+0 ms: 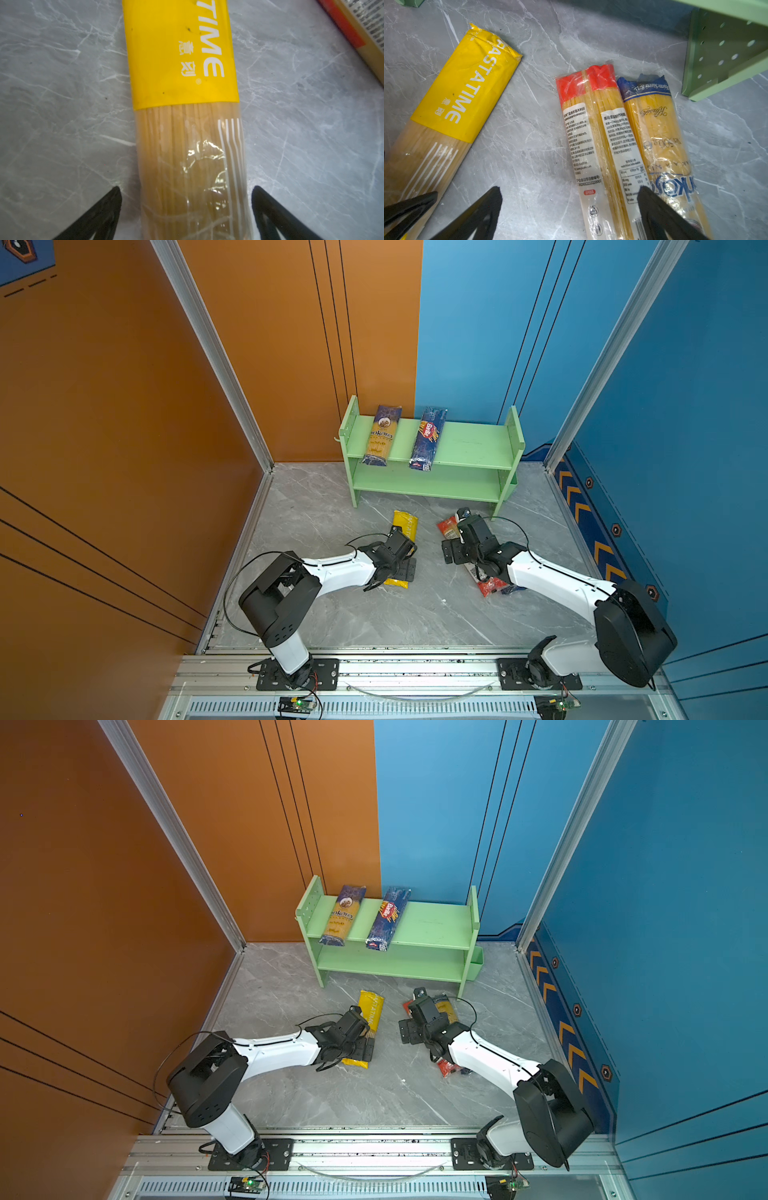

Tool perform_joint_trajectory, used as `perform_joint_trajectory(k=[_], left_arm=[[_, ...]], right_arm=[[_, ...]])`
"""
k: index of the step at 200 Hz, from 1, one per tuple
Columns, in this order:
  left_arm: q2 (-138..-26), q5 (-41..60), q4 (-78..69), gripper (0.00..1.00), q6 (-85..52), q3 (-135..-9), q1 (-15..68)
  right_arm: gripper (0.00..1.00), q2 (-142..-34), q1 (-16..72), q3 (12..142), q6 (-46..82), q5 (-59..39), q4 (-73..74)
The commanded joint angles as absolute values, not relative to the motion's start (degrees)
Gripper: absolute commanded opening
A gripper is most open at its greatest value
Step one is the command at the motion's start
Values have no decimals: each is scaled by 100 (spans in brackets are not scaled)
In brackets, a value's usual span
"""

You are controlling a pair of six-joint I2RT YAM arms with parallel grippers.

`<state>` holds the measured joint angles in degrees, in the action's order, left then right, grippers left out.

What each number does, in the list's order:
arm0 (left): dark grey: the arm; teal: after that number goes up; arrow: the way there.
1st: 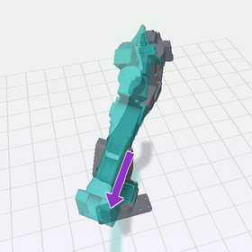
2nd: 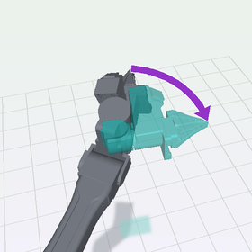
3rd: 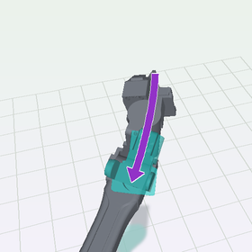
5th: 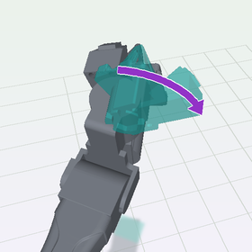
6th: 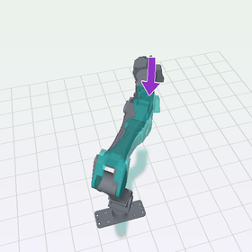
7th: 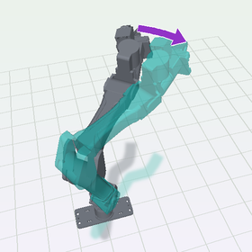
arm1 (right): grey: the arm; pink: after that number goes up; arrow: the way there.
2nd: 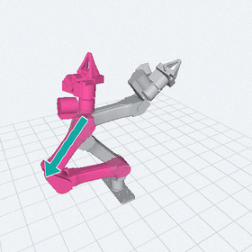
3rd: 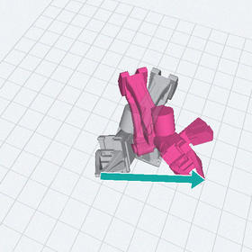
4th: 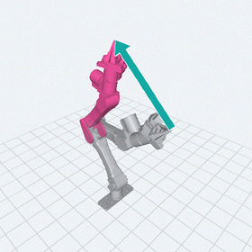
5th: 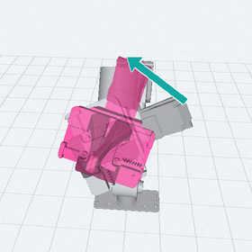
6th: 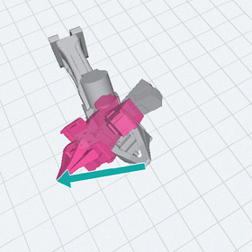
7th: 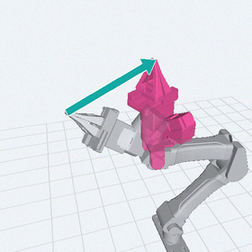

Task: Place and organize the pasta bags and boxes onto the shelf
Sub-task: 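Lower the open left gripper over the Pastatime bag's clear end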

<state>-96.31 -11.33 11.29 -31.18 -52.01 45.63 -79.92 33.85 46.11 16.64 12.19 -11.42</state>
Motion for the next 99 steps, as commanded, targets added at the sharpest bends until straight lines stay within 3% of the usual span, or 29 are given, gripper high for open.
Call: perform_joint_trajectory(k=[1, 99], left_arm=[[-9739, -1339, 1181, 98, -3155, -5119, 4681], [-10006, -1660, 1554, 98, -3078, -5291, 4812]], right_arm=[[100, -7868, 3333, 4509, 1784, 1205, -1072], [100, -7893, 3338, 4491, 1837, 1195, -1044]])
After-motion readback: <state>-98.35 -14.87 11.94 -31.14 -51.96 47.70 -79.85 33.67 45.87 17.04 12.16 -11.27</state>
